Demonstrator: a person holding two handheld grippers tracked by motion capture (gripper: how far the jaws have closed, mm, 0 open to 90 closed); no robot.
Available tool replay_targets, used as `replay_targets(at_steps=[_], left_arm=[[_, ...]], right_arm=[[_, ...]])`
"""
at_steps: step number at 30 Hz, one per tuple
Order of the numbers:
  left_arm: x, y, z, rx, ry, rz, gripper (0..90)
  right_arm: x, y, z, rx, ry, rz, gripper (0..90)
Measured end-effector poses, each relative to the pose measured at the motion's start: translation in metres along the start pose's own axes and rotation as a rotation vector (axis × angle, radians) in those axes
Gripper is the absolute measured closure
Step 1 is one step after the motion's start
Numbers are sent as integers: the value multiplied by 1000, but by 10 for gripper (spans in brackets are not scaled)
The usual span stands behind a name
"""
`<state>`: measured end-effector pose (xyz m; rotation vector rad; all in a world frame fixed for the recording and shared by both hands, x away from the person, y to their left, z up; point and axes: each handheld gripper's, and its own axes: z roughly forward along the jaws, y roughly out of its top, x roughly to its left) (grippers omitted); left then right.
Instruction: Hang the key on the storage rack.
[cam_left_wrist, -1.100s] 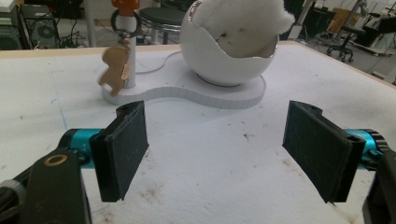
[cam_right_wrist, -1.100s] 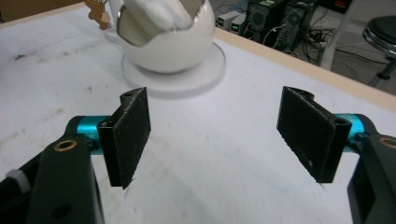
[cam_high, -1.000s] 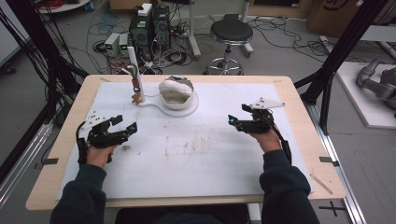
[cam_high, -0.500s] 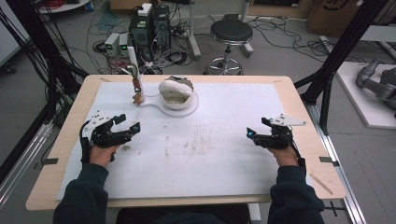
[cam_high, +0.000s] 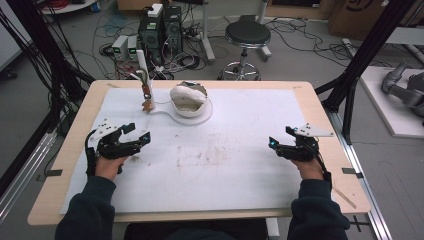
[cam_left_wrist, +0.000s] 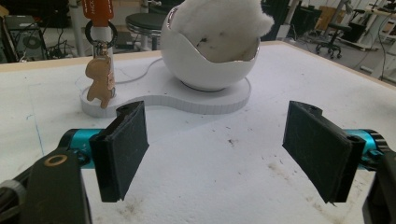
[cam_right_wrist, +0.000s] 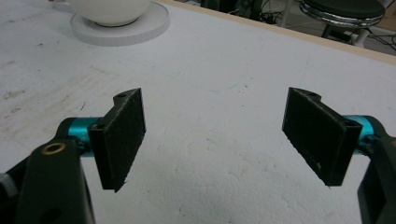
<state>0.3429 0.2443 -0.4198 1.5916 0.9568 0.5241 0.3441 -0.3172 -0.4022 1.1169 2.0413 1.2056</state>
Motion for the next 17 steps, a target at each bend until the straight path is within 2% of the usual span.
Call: replay_targets(at_steps=[17], left_arm=[[1,-2,3,12,0,-9,219]], right_arm=[[1,-2,8,22,11,-20,217]])
